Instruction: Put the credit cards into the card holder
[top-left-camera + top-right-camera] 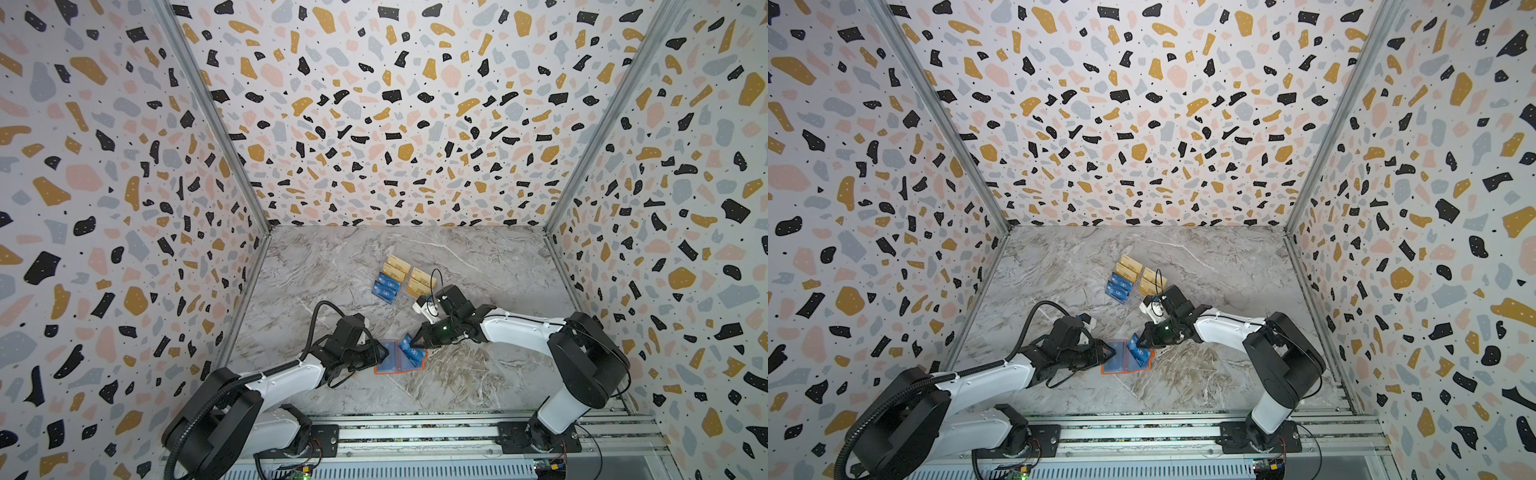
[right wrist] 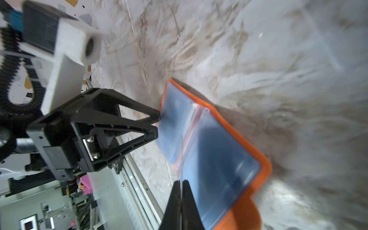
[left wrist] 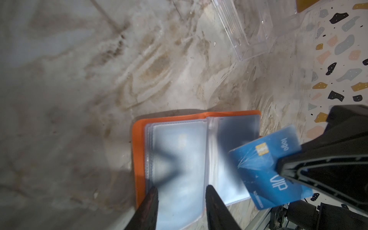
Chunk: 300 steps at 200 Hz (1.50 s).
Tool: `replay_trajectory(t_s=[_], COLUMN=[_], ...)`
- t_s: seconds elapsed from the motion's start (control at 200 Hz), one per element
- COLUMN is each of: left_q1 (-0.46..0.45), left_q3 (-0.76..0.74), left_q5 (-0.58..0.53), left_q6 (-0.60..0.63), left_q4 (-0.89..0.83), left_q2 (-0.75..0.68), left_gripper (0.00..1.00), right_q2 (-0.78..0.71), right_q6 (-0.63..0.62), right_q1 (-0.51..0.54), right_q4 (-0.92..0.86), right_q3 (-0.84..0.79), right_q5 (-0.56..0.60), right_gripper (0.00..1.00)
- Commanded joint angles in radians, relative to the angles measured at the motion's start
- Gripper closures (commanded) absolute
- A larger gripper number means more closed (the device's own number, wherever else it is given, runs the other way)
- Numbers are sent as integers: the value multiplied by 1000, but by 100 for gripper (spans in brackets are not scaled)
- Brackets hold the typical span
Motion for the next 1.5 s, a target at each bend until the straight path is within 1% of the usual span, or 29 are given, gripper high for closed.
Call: replay_trajectory(t_s=[0.0,0.426,0.751,0.886,1.146,1.327,1.497], left_q1=[4,3,3,2,3,3,4], left_q3=[10,8,-2,-5,-8,-10,-13], left_q5=[6,17,24,26,29,28,30], left_q6=[11,10,5,8,7,4,2], left_q4=[-9,3,12,13,13,12,11], left_q2=[9,16,11,12,10,9,4], left_gripper=[58,58,58,58,58,58,58], right_q2=[-6,40,27,46,77,88,110], right_q6=[122,158,170,195,209,270,335], right_q1=[6,6,6,6,8,13,33], right_q4=[158,186,185,243,289,408,526], right_q3=[-23,-63,-102,-110,-111,-145,-177], right_q5=[-55,-41,6,-20,-26,-23,14], right_gripper=[100,100,100,100,100,100,100])
